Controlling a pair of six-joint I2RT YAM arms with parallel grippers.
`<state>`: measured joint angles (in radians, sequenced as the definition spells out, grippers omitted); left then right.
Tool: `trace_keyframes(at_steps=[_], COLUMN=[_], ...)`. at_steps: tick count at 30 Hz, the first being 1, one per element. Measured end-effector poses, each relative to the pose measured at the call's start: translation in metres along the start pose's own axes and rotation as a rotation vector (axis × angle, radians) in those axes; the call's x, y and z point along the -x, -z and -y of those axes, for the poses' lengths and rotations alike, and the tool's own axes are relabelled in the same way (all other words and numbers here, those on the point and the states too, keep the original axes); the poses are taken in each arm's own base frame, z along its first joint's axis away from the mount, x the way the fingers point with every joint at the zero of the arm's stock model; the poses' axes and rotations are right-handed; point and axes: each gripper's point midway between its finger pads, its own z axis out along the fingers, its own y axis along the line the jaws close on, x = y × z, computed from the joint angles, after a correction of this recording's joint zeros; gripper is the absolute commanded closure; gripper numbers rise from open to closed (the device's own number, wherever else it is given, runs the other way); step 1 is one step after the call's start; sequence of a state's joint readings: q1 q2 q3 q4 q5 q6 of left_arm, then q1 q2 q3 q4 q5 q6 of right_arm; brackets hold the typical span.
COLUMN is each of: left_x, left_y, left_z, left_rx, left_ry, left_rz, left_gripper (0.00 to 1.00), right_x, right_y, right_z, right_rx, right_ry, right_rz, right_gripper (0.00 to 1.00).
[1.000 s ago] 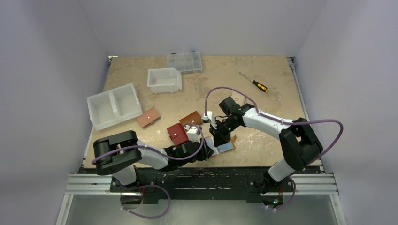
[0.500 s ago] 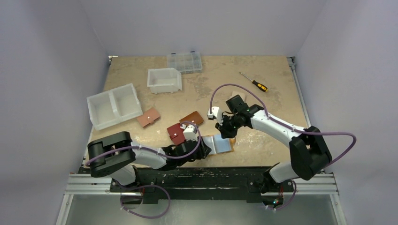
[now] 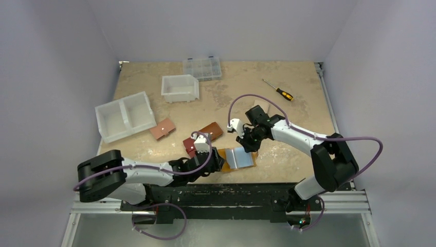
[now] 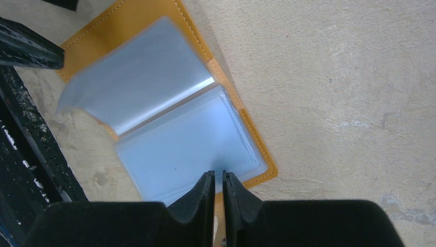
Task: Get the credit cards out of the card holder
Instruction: Open the card holder, then remove the credit card from the card holder.
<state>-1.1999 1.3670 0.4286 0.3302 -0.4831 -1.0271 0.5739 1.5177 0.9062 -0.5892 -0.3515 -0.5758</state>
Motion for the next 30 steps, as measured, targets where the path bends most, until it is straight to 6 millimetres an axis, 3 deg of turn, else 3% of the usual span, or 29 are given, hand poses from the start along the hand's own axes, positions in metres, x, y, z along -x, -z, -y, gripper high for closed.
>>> trace_keyframes(at_steps=[5, 10, 13, 17, 23, 30], left_x=[0.024, 0.056, 0.063, 0.048, 0.014, 0.015], left_y=[0.018, 0.047, 0.054, 0.044, 0.015, -0.009], left_z=[0.010, 0.057, 0.081, 0.097, 0.092, 0.098], left_rx=[-0.040, -0.239, -0.346, -0.417, -0.382, -0.296], left_ry=[-0.031, -0.027, -0.016, -0.026, -0.072, -0.110], left_rz=[0.053, 0.126, 0.138, 0.097, 0.004, 0.011], left_gripper=[0.58, 0.50, 0.48, 0.48, 0.48, 0.51], right_x=[0.000, 0.001, 0.003, 0.005, 0.002, -0.001], right_y=[0.000, -0.001, -0.001, -0.001, 0.003, 0.006], right_z=[0.000, -0.003, -0.007, -0.010, -0.003, 0.004], right_rx=[0.002, 0.020, 0.042, 0.060, 0.053, 0.033], right_ry=[0.001, 0.005, 0.007, 0.004, -0.035, -0.065], right_rz=[0.000, 0.008, 0.022, 0.033, 0.046, 0.048], right_gripper=[0.81, 0.81, 0.81, 0.81, 0.82, 0.84])
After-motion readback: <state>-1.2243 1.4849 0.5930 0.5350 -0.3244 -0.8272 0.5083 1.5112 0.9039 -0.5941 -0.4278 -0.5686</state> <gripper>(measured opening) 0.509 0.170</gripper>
